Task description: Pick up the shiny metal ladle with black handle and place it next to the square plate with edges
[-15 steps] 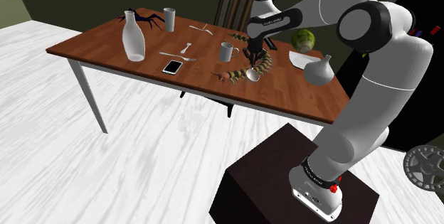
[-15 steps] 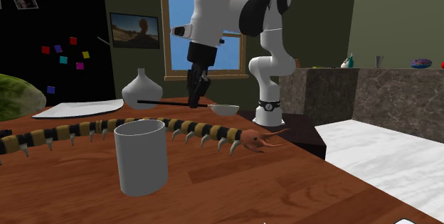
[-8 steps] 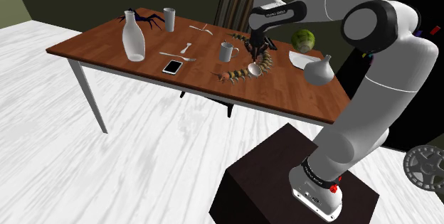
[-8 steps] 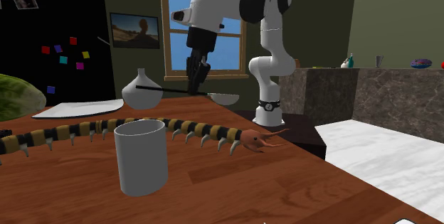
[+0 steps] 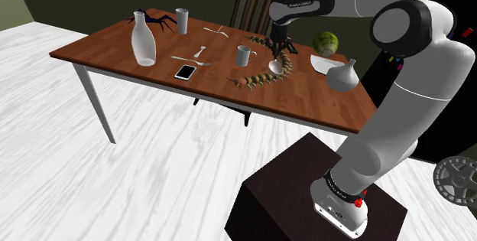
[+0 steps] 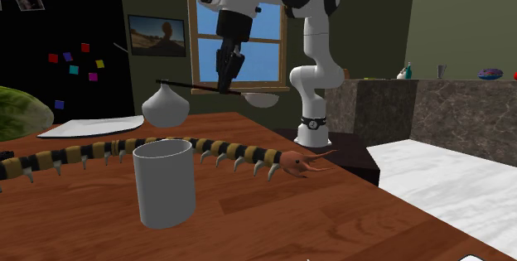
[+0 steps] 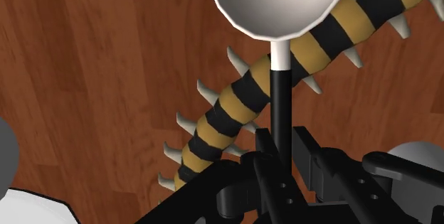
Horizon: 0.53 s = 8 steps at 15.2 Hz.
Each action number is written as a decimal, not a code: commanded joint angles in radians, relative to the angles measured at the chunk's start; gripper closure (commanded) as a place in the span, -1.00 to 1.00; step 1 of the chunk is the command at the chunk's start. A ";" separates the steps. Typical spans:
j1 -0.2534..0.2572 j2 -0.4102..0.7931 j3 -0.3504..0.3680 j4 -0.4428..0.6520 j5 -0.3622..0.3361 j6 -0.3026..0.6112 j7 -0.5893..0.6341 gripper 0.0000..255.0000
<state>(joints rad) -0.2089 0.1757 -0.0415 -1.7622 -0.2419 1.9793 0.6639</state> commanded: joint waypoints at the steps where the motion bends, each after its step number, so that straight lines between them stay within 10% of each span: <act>1: 0.000 -0.011 0.000 0.015 0.002 -0.026 -0.006 1.00; 8: -0.045 -0.093 -0.033 -0.062 0.005 -0.013 -0.085 1.00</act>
<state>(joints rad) -0.2423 0.0972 -0.0662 -1.8100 -0.2376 1.9623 0.5993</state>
